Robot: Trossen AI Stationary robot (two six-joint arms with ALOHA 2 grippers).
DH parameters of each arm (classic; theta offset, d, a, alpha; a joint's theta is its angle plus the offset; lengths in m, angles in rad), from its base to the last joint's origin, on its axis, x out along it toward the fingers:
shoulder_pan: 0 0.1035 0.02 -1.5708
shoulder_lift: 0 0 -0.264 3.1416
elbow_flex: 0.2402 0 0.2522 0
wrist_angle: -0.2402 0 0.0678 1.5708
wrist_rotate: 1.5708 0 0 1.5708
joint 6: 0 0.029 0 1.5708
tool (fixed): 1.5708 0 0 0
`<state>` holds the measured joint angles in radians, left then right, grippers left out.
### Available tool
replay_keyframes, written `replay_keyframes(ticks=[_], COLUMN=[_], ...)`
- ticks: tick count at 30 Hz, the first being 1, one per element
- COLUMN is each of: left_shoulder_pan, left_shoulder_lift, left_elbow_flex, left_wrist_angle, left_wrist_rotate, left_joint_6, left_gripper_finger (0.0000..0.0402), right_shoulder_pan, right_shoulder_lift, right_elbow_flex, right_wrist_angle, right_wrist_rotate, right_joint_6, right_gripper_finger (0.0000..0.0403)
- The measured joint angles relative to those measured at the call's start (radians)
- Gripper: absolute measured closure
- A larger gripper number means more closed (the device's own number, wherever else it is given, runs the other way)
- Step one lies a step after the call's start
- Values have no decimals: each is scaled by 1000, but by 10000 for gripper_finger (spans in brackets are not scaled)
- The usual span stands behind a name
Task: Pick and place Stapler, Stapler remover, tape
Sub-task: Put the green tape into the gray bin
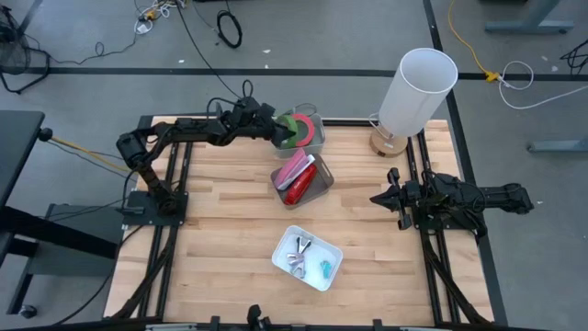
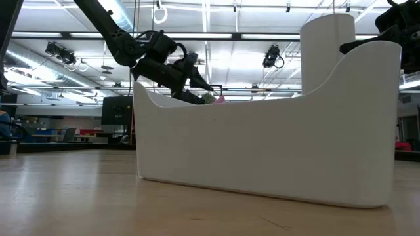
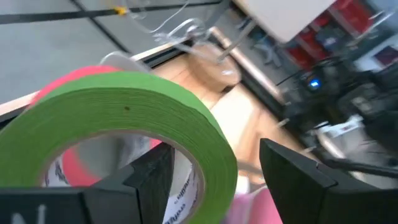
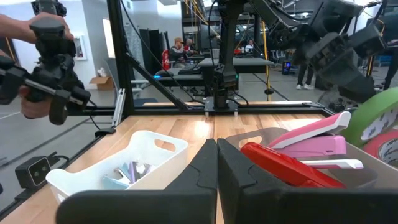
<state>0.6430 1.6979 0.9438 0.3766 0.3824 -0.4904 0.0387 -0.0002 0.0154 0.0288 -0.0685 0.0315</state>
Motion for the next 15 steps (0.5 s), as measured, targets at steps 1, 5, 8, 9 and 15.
replay_keyframes(ticks=[1, 5, 8, 9, 15], left_shoulder_pan=[0, 0, 0, 0, 0], left_shoulder_lift=[0, -2, -3, -3, -4], left_elbow_flex=[0, 1, 1, 1, 1], left_wrist_angle=[17, 36, 30, 23, -64], left_wrist_rotate=[12, 42, 49, 49, 49], left_joint_6=[-8, -49, -48, -47, -35], left_gripper_finger=[162, 164, 168, 169, 169], right_shoulder_pan=[0, 0, 0, 0, 0], right_shoulder_lift=[0, 0, 0, 0, 0], right_elbow_flex=[0, 0, 0, 0, 0], right_wrist_angle=[0, 0, 0, 0, 0], right_wrist_rotate=[0, 0, 0, 0, 0], right_joint_6=[0, 0, 0, 0, 0], right_gripper_finger=[401, 401, 401, 401, 401])
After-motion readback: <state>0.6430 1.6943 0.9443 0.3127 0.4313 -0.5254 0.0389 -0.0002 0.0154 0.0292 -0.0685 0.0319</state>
